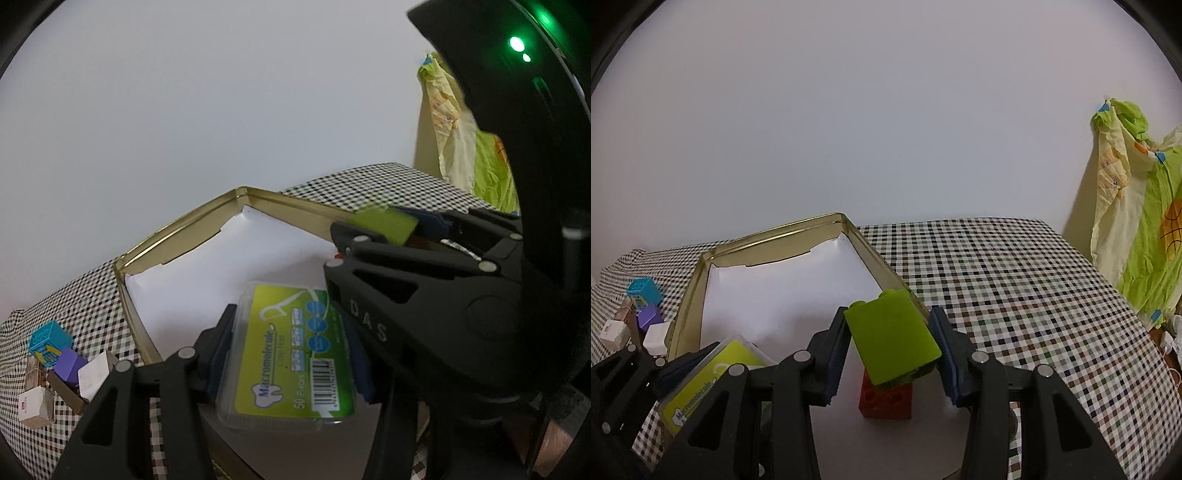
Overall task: Organize rigid objects
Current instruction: 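Carry both items to the tray and set the lime block on the red brick, then lower the green toothpick case into the tray and open the left gripper, then withdraw both grippers from the tray toward the remaining table items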
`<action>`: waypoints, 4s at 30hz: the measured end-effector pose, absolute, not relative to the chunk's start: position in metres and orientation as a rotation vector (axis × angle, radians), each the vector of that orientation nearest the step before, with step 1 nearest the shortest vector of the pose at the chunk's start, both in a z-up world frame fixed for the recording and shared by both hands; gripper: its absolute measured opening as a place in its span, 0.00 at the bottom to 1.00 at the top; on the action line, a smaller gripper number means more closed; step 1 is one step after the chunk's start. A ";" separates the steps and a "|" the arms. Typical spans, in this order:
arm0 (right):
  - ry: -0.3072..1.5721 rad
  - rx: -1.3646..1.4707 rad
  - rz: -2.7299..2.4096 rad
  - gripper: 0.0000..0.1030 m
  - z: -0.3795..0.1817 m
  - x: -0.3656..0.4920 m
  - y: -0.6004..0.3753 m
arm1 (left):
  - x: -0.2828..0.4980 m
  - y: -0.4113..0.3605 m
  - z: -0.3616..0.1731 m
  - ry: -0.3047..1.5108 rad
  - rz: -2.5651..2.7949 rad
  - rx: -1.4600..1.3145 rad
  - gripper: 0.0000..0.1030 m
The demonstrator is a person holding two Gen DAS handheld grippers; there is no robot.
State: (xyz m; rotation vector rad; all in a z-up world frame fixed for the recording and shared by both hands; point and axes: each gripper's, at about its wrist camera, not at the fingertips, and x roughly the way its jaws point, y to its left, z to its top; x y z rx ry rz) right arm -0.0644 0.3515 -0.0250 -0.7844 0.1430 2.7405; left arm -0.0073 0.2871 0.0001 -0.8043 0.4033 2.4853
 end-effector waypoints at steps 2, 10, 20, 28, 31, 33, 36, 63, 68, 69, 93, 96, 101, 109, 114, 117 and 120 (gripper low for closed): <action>0.144 -0.786 2.747 0.45 -0.026 -0.065 0.351 | -0.007 0.287 0.000 0.402 2.486 -0.804 0.52; 0.221 -0.749 2.742 0.75 -0.026 -0.061 0.357 | -0.002 0.283 0.003 0.381 2.495 -0.776 0.75; 0.552 -0.586 2.677 0.83 -0.023 -0.041 0.397 | 0.010 0.268 0.022 0.356 2.621 -0.615 0.99; 0.568 -0.511 2.682 0.83 -0.022 -0.036 0.396 | 0.000 0.250 0.022 0.283 2.686 -0.643 0.99; 0.481 -0.377 2.664 0.83 -0.014 -0.023 0.389 | -0.001 0.243 0.024 0.262 2.711 -0.631 0.99; 0.412 -0.267 2.644 0.84 -0.009 -0.013 0.383 | -0.001 0.238 0.024 0.250 2.735 -0.618 0.99; 0.354 -0.160 2.601 0.92 -0.008 -0.003 0.376 | -0.001 0.231 0.026 0.252 2.791 -0.582 0.99; 0.249 -0.115 2.594 0.92 -0.004 0.022 0.311 | -0.002 0.153 0.024 0.181 2.909 -0.585 0.99; 0.251 -0.114 2.629 0.92 -0.003 0.019 0.286 | -0.007 0.135 0.022 0.166 2.919 -0.599 0.99; 0.247 -0.119 2.635 0.92 -0.003 0.017 0.281 | -0.008 0.131 0.021 0.160 2.923 -0.606 0.99; 0.165 -0.424 2.902 0.92 -0.015 -0.070 0.181 | -0.052 -0.005 0.010 0.091 3.101 -0.815 0.99; 0.129 -0.506 2.936 0.92 -0.018 -0.082 0.170 | -0.055 -0.020 0.009 0.087 3.144 -0.840 0.99; 0.067 -0.699 2.958 0.92 -0.027 -0.106 0.149 | -0.059 -0.036 0.007 0.079 3.183 -0.888 0.99; 0.047 -0.963 3.068 0.55 -0.043 -0.134 0.127 | -0.064 -0.055 0.004 0.107 3.229 -0.984 0.99; -0.034 -1.066 3.121 0.54 -0.048 -0.145 0.101 | -0.065 -0.066 0.007 0.031 3.223 -1.021 0.99; -0.081 -1.157 3.111 0.48 -0.055 -0.157 0.091 | -0.065 -0.069 0.009 0.020 3.230 -1.028 0.99; -0.078 -1.253 3.087 0.48 -0.063 -0.170 0.089 | -0.068 -0.074 0.008 -0.010 3.230 -1.048 0.99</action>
